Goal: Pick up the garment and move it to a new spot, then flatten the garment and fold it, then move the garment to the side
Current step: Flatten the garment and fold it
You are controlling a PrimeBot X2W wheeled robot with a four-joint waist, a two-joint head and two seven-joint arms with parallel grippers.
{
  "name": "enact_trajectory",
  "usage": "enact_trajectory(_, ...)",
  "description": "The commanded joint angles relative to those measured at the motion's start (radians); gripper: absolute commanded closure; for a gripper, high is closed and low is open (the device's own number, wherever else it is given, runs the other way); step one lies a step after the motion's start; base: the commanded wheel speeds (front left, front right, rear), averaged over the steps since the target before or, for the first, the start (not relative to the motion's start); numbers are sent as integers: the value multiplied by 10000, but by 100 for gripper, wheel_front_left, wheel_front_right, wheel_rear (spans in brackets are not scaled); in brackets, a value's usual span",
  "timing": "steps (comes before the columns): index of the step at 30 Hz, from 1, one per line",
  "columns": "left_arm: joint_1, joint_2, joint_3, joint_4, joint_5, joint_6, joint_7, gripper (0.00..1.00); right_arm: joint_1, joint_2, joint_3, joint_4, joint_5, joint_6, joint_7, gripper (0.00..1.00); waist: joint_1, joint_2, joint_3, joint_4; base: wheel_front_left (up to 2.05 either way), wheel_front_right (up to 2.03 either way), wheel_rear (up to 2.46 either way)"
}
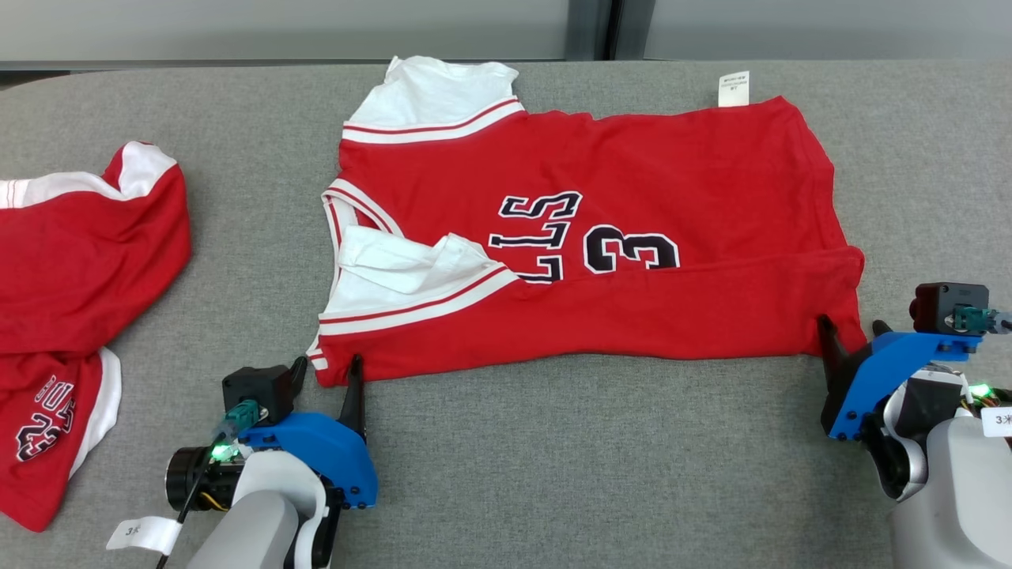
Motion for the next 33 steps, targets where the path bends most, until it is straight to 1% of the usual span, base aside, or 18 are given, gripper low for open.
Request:
enact_trajectory(1, 92, -59, -161, 367, -79, -71, 309, 0, 102, 120, 190, 271, -17, 31, 160, 0, 2, 0, -4, 6, 0, 0, 0)
enact_trajectory(2, 80, -68, -210, 473, -94, -115, 384, 0, 121, 132, 290, 328, 1, 32, 201, 5, 2, 0, -11, 8, 0, 0, 0)
enact_trajectory(3, 61, -80, -273, 575, -116, -210, 503, 24, 153, 140, 370, 359, 56, 34, 207, 58, 2, 0, -22, 9, 0, 0, 0)
enact_trajectory(4, 62, -92, -325, 662, -121, -280, 568, 68, 212, 143, 477, 363, 75, 34, 220, 100, 2, 0, -41, 10, 0, 0, 0)
enact_trajectory(5, 60, -103, -377, 711, -116, -333, 576, 100, 290, 146, 566, 342, 143, 35, 216, 100, 2, 0, -75, 9, 0, 0, 0)
enact_trajectory(7, 105, -132, -368, 764, -201, -407, 552, 100, 473, 103, 605, 149, 243, 28, 100, 100, 2, 0, -166, 2, 0, 0, 0)
enact_trajectory(10, 207, -22, -171, 650, -285, -288, 236, 100, 686, 69, 494, -287, 362, 18, -81, 100, 2, 0, -355, -36, 0, 0, 0)
enact_trajectory(13, 399, 89, 48, 271, -390, -162, -28, 100, 936, 51, 311, -824, 522, 17, -63, 100, 2, 0, -603, -72, 0, 0, 0)
enact_trajectory(17, 974, 340, 198, -474, -521, 16, -27, 100, 1529, 40, 105, -1576, 806, 15, 152, 100, 2, 0, -987, -113, 0, 0, 0)
enact_trajectory(22, 2109, 820, 221, -1872, -627, 491, 457, 100, 2381, 29, -140, -2591, 1141, 11, 538, 100, 2, 0, -1341, -161, 0, 0, 0)
enact_trajectory(26, 3155, 1048, 81, -3086, -728, 924, 992, 100, 3138, 31, -284, -3169, 1479, 9, 947, 100, 2, 0, -1547, -122, 0, 0, 0)
enact_trajectory(30, 3984, 1094, 37, -4044, -842, 1378, 1274, 100, 3718, 28, -464, -3424, 1730, 9, 1149, 100, 2, 0, -1578, -49, 0, 0, 0)
enact_trajectory(33, 4380, 1090, 14, -4417, -956, 1553, 1423, 100, 3954, 29, -490, -3514, 1855, 9, 1225, 100, 2, 0, -1540, -1, 0, 0, 0)
